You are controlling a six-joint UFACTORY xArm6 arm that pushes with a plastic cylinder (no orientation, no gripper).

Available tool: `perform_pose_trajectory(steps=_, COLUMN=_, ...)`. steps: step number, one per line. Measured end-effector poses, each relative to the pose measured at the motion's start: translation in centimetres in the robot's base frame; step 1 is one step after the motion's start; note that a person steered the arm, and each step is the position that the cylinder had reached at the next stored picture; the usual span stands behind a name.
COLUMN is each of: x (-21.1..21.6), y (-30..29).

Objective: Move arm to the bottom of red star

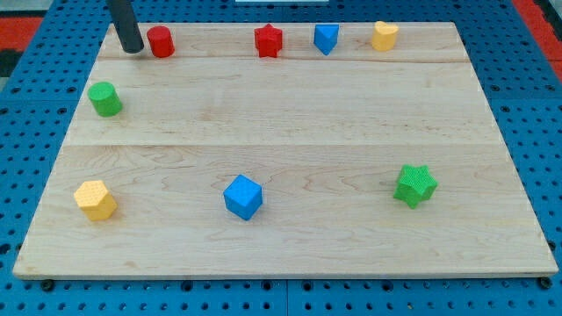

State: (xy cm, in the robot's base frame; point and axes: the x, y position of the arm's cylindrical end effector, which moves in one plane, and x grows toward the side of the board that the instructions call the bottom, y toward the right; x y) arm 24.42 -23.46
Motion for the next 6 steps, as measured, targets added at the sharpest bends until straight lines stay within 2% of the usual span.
perform_pose_trajectory(steps=2, x=-1.2, y=11.0)
perform_pose_trajectory(steps=3, x=-1.2, y=5.3)
perform_pose_trajectory(steps=4, x=-0.6, y=7.6)
perform_pose_trajectory(steps=6, x=-0.5, y=8.0)
